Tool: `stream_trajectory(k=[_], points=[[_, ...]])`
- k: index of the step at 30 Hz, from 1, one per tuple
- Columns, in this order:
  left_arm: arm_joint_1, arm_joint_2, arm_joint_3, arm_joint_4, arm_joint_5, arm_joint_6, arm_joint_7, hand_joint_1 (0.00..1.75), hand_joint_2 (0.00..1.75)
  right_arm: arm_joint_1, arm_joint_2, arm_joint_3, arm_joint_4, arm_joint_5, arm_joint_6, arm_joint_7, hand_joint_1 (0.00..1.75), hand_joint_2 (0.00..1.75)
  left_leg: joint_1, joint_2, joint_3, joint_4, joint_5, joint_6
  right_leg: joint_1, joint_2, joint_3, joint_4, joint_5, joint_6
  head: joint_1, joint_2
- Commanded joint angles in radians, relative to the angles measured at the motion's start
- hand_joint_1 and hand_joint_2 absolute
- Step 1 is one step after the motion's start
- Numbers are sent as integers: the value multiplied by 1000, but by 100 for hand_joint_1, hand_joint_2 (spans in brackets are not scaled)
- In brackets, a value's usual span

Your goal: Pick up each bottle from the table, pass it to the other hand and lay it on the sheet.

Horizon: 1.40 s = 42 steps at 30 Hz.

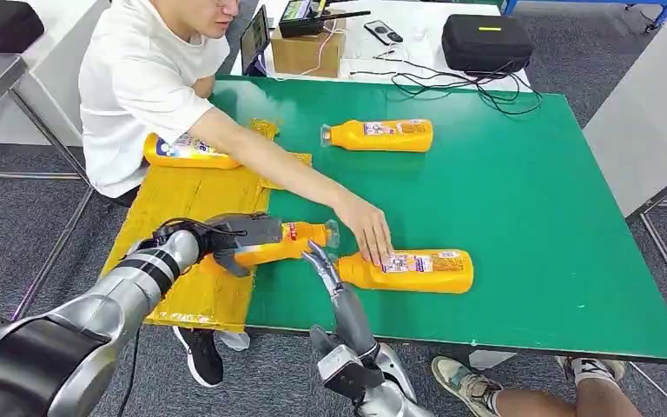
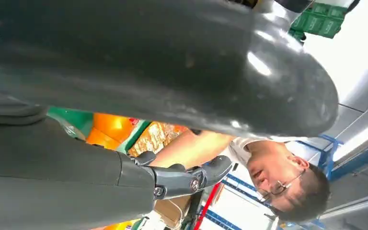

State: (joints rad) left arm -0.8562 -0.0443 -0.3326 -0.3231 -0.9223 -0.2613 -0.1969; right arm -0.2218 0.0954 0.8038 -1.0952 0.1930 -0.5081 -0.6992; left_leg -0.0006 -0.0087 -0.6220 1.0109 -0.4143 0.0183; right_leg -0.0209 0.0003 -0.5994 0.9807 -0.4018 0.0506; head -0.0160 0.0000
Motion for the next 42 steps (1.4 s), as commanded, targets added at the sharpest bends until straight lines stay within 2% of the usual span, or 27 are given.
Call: stream_trajectory(k=[1,14,20,22,26,34,37,42], points=[[-68,14,48,22,24,-20,-20,0,175,-41,-31,42,28,-12,-2,1,0,0,1,1,1,1,-1,-1,2,1,1,0,-1,-2,0,0],[-67,11,44,21,26,-11,-20,0,175,-45,-32,43,26,-14,-1,1,0,0,1,1,1,1,-1,-1,2,0,2,0,-1,-2,0,0],[-68,22,84,-12,90,19,-73,0,175,-48,-40,48,15,-11,-16,1,0,0,1,1,1,1,-1,-1,2,0,1,0,-1,-2,0,0],[-55,37,122,-44,151,-5,-136,0,175,-44,-50,43,5,-13,-20,1,0,0,1,1,0,1,-1,-1,1,1,1,0,0,-2,0,0],[0,77,130,-131,236,-98,-217,0,175,-43,-59,48,3,-12,-22,1,0,0,2,3,3,1,-3,-2,2,2,3,1,-2,-3,0,0],[100,151,79,-286,352,-140,-265,0,175,-40,-71,47,-3,-14,-30,1,0,0,1,4,2,0,-2,-1,1,3,1,0,0,-2,0,0],[121,159,85,-326,387,-149,-266,0,175,-37,-74,45,-4,-13,-33,1,0,0,1,5,3,0,-3,-1,2,4,3,0,-1,-3,0,0],[264,178,84,-599,570,-126,-239,0,175,-31,-85,42,-12,-2,-47,1,0,0,1,2,1,0,-1,-1,1,2,1,-1,-1,-2,0,0]])
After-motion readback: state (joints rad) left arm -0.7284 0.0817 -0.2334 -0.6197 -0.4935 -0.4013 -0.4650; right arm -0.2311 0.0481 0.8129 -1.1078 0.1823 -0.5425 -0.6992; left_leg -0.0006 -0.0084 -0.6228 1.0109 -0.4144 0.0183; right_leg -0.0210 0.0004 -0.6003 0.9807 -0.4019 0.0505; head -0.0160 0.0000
